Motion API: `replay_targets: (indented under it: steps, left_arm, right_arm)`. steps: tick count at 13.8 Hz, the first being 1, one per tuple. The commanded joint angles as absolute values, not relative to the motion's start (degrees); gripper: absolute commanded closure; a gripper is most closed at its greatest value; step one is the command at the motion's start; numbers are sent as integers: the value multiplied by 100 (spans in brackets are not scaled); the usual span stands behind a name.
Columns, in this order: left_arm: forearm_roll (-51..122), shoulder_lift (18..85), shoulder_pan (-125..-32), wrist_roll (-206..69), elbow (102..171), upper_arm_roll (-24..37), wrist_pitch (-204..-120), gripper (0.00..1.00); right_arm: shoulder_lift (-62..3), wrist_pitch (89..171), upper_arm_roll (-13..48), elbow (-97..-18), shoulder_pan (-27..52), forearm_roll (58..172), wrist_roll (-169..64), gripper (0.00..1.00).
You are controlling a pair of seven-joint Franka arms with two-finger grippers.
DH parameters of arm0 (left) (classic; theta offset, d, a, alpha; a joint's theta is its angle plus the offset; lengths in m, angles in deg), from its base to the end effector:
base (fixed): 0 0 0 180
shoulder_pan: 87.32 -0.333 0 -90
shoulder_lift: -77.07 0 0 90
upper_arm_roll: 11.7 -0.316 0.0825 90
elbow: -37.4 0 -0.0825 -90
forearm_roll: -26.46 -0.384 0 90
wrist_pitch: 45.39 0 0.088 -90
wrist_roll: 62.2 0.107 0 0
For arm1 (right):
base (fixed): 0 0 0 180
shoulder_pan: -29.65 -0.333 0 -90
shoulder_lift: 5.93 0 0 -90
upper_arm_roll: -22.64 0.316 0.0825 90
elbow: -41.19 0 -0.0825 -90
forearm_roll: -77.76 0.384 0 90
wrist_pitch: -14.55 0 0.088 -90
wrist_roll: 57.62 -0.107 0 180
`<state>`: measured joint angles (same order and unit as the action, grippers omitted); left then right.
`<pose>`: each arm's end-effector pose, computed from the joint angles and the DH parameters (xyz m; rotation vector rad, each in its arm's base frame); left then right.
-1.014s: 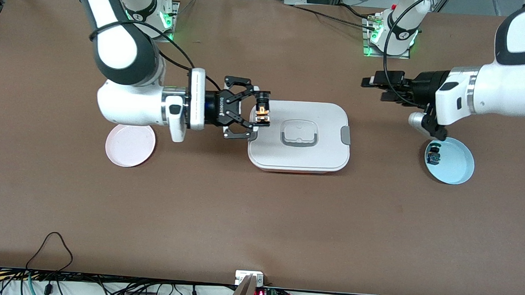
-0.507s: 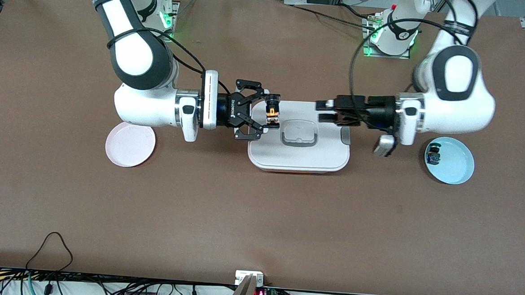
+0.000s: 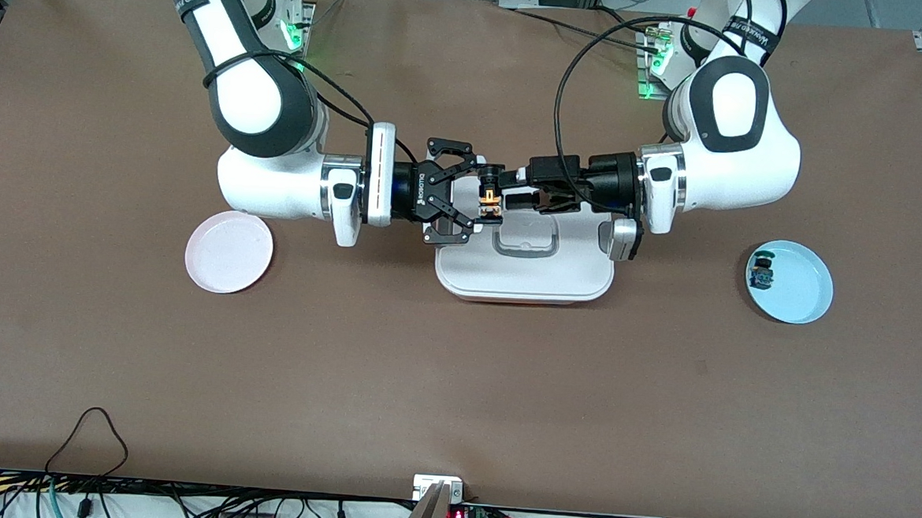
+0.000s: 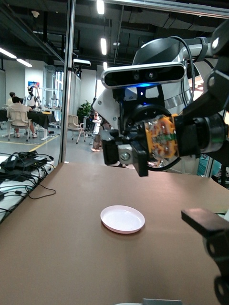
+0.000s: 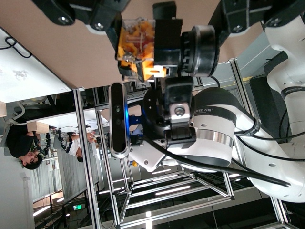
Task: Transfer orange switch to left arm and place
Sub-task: 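Grasp the orange switch with the left gripper above the white box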
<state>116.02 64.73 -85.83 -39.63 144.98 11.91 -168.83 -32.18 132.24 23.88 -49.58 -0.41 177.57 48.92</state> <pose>0.5643 -0.2923 0.4519 1.7661 0.1412 0.0025 0.5815 0.4127 0.4297 -1.3294 -1.1198 -0.9963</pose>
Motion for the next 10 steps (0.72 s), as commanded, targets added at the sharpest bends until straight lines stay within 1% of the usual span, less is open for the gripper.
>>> replay_targets:
  steps: [1, 10]
  left_arm:
    - [12014, 6204, -8557, -3548, 14348, 1247, -16922, 19]
    - [12411, 6231, -8618, -3539, 14331, 1256, -16914, 19]
  right_arm:
    - [-3186, 13223, 2352, -4890, -146, 17963, 4934, 100]
    - [-3177, 13144, 2325, -4907, -120, 17928, 4960, 100]
